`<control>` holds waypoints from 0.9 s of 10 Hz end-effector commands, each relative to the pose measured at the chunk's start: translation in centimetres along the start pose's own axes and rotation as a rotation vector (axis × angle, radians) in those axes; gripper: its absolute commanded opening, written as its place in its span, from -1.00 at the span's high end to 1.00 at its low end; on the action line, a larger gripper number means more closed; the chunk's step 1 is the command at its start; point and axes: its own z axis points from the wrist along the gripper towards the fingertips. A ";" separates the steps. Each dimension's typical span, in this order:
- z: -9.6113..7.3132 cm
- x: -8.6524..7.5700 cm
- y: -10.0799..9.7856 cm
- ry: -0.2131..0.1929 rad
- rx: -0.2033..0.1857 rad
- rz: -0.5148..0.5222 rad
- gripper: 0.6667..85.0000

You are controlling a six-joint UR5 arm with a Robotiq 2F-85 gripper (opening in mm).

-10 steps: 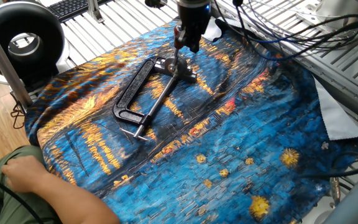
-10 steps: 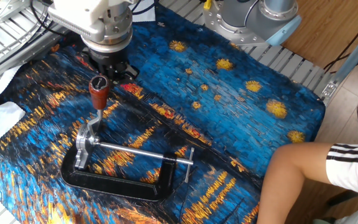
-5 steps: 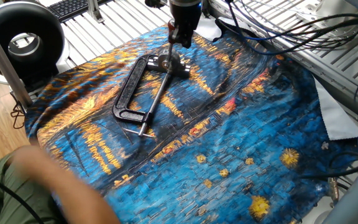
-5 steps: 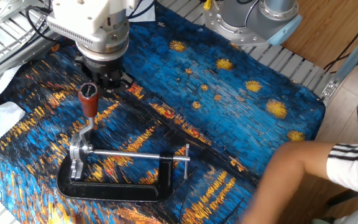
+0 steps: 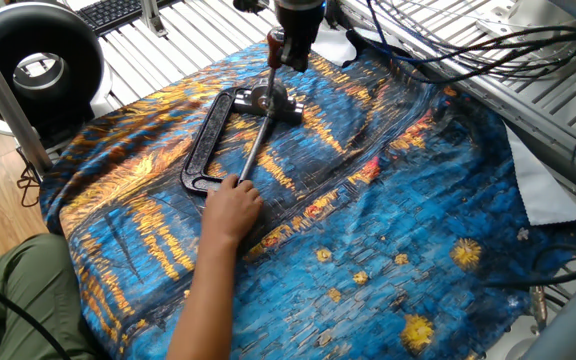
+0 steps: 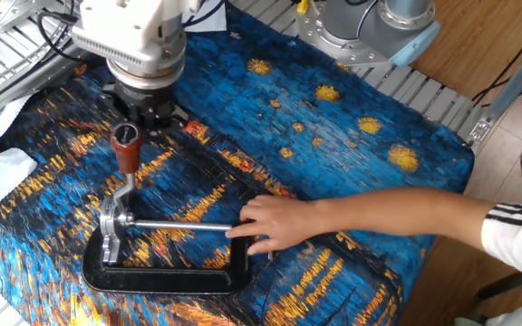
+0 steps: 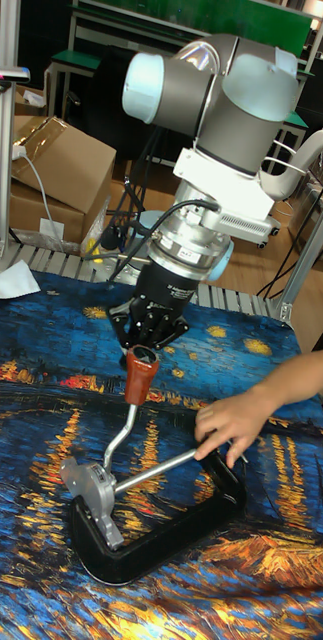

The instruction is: Push down the lever

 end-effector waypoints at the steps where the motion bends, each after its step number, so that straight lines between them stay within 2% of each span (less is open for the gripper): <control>1: -0.3 0.3 -0.8 -0.015 0.024 -0.090 0.99; 5: -1.2 -2.8 0.5 -0.013 0.015 -0.106 0.99; 8: -0.8 -3.7 2.6 -0.029 -0.059 -0.053 0.99; 9: -0.7 -4.2 2.8 -0.029 -0.061 -0.050 0.99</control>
